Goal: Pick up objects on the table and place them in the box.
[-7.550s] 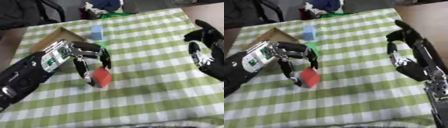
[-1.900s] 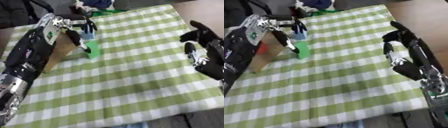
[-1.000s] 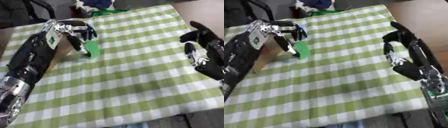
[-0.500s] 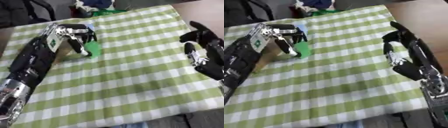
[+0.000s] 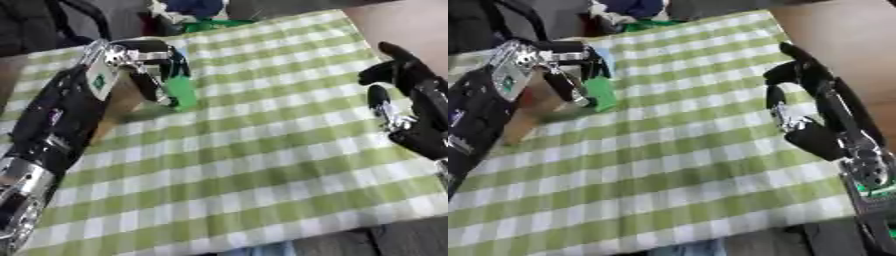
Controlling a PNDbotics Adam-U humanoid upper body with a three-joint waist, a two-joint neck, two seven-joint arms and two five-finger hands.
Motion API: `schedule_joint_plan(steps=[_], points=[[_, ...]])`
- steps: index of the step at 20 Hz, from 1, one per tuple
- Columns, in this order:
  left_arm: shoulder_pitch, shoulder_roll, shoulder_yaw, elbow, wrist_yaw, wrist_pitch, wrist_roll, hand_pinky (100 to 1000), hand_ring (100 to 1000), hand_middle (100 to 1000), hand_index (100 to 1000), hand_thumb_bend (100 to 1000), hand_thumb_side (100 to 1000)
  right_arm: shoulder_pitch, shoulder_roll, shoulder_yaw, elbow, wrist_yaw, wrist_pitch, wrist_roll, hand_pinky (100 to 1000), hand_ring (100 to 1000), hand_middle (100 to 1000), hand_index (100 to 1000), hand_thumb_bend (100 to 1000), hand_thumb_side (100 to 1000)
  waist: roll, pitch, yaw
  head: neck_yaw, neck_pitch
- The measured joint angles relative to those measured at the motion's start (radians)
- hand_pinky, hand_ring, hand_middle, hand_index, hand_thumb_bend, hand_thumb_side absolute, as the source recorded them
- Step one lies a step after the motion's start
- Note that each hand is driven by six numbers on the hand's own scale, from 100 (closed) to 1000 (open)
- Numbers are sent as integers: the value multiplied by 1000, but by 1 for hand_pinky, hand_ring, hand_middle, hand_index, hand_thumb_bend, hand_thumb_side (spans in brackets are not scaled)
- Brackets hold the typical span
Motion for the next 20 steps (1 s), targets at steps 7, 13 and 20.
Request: schedule_joint_plan(steps=[7, 13, 20], points=[[4, 77, 55, -37, -41, 17, 16, 678, 488, 472, 726, 323, 138, 1, 0, 0, 3, 0, 0, 0, 848, 720, 686, 1000, 100, 593, 2, -4, 7, -4, 0], [25, 113, 122, -21, -123, 103, 90, 658, 485, 468, 725, 328, 147, 1, 0, -1, 5, 0, 0, 0, 848, 720, 686, 1000, 100, 594, 1, -5, 9, -9, 0], [37, 132, 220, 15, -162, 243, 217, 635, 484, 463, 725, 341, 159, 1, 0, -1, 5, 0, 0, -1, 849, 720, 685, 1000, 100, 595, -1, -5, 9, -10, 0]])
